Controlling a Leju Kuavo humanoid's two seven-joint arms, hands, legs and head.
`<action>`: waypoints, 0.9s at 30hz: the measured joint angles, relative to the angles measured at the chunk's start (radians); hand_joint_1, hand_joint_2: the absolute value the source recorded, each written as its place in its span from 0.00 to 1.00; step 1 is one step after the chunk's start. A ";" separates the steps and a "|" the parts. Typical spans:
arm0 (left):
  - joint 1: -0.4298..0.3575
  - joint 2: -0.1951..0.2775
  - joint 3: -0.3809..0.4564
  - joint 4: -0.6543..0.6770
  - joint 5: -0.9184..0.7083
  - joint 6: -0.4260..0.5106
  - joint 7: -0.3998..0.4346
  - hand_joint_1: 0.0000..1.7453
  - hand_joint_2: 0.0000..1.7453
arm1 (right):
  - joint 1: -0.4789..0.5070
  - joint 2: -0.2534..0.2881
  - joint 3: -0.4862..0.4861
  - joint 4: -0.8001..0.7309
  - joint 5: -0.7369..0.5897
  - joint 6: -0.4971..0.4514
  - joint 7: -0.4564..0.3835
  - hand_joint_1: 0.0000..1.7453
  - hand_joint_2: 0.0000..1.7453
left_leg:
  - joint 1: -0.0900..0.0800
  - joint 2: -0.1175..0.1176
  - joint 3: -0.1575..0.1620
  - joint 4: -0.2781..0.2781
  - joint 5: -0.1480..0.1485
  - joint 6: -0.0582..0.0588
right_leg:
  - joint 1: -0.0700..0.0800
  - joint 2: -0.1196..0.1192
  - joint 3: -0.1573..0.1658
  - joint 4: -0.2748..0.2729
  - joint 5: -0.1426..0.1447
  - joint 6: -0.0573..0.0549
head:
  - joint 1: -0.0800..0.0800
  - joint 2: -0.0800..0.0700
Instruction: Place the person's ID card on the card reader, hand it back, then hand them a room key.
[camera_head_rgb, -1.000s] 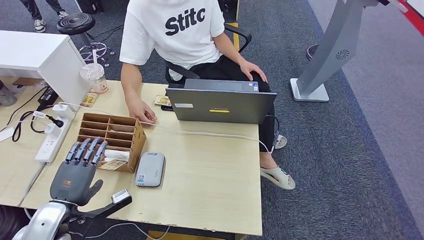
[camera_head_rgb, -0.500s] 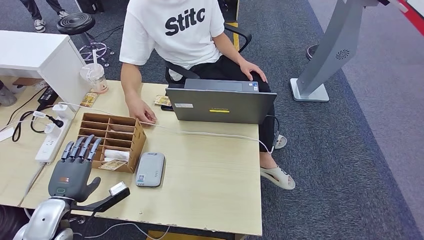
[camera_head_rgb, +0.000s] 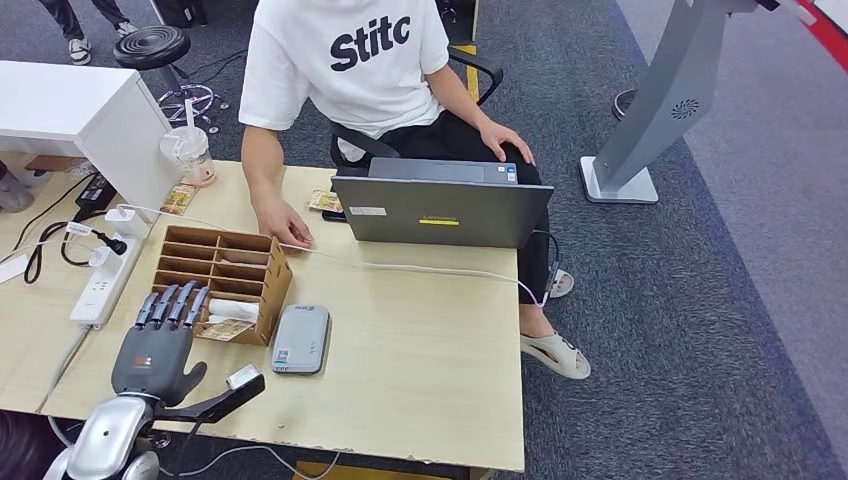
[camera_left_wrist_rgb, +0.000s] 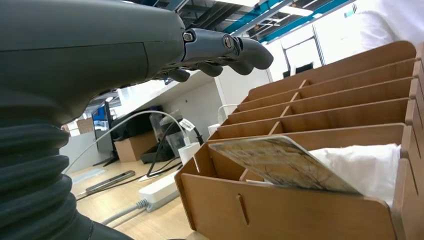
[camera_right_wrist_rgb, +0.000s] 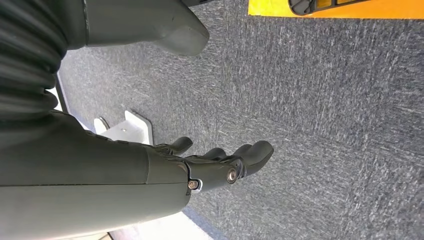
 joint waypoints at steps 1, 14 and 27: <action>-0.005 -0.004 0.000 0.010 -0.001 0.001 0.000 0.00 1.00 | 0.000 0.000 0.003 0.000 0.000 0.002 0.000 0.00 1.00 | 0.000 0.000 0.000 0.000 0.000 0.000 | 0.000 0.000 0.000 0.000 0.000 0.000 | 0.000 0.000; -0.040 -0.031 0.000 0.068 -0.006 0.005 -0.013 0.00 1.00 | 0.000 0.000 0.012 0.000 0.005 0.004 0.000 0.00 1.00 | 0.000 0.000 0.000 0.000 0.000 0.000 | 0.000 0.000 0.000 0.000 0.000 0.000 | 0.000 0.000; -0.051 -0.039 0.000 0.093 -0.006 0.016 -0.017 0.15 1.00 | 0.000 -0.001 0.014 0.000 0.007 0.004 0.000 0.00 1.00 | 0.000 0.000 0.000 0.000 0.000 0.000 | 0.000 0.000 0.000 0.000 0.000 0.000 | 0.000 0.000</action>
